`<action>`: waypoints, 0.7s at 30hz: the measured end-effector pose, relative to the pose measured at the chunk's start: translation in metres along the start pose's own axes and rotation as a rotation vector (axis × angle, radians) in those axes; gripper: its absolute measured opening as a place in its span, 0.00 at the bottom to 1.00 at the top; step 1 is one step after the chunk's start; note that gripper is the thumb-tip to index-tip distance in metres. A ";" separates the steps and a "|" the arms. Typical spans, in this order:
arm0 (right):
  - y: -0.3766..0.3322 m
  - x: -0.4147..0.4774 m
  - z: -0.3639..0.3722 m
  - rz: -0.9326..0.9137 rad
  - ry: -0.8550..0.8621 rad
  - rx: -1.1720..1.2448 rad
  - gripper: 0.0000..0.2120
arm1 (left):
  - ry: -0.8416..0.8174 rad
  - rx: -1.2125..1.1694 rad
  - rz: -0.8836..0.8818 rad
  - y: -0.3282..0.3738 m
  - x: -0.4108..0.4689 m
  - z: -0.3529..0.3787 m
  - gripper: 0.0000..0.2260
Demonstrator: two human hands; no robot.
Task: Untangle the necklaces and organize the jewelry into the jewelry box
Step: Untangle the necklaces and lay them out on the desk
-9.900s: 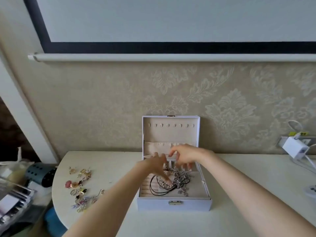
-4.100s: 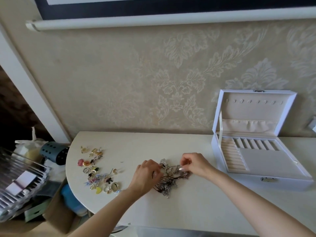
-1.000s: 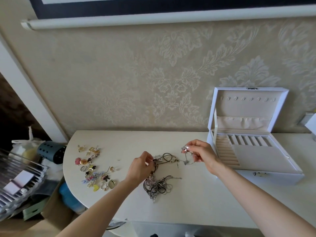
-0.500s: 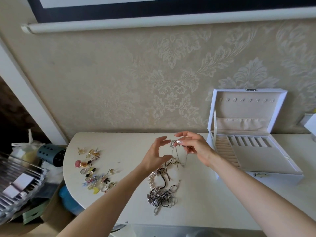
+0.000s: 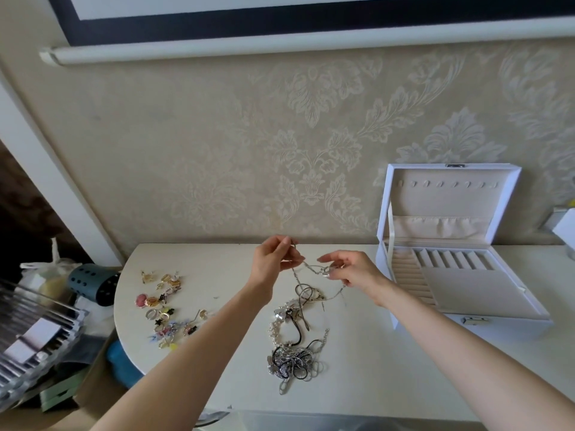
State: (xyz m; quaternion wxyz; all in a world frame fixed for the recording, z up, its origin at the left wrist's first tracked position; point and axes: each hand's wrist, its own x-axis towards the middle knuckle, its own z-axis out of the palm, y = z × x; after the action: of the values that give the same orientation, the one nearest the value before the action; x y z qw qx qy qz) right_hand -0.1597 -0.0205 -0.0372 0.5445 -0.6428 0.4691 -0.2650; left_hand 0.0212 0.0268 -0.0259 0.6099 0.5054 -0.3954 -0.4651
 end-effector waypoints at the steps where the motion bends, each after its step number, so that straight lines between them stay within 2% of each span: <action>1: 0.003 0.001 -0.001 -0.002 0.021 -0.010 0.13 | 0.017 -0.007 -0.001 0.001 0.002 -0.002 0.10; 5: 0.012 0.007 -0.002 -0.045 0.132 -0.060 0.11 | 0.096 0.042 0.022 -0.001 0.010 -0.011 0.09; 13: 0.014 0.036 -0.005 -0.193 0.459 -0.193 0.10 | 0.253 0.300 0.073 -0.018 0.045 -0.037 0.07; 17: 0.012 0.059 -0.008 -0.232 0.597 -0.340 0.10 | 0.218 0.497 0.094 -0.027 0.068 -0.047 0.06; 21: 0.022 0.081 -0.012 -0.169 0.646 -0.358 0.11 | 0.148 0.630 0.105 -0.037 0.081 -0.057 0.03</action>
State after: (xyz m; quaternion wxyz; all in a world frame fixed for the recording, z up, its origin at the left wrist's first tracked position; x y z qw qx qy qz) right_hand -0.1433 -0.0974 -0.0688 0.2236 -0.6475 0.6009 -0.4118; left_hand 0.0898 -0.0391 -0.0717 0.4737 0.6805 -0.5001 -0.2497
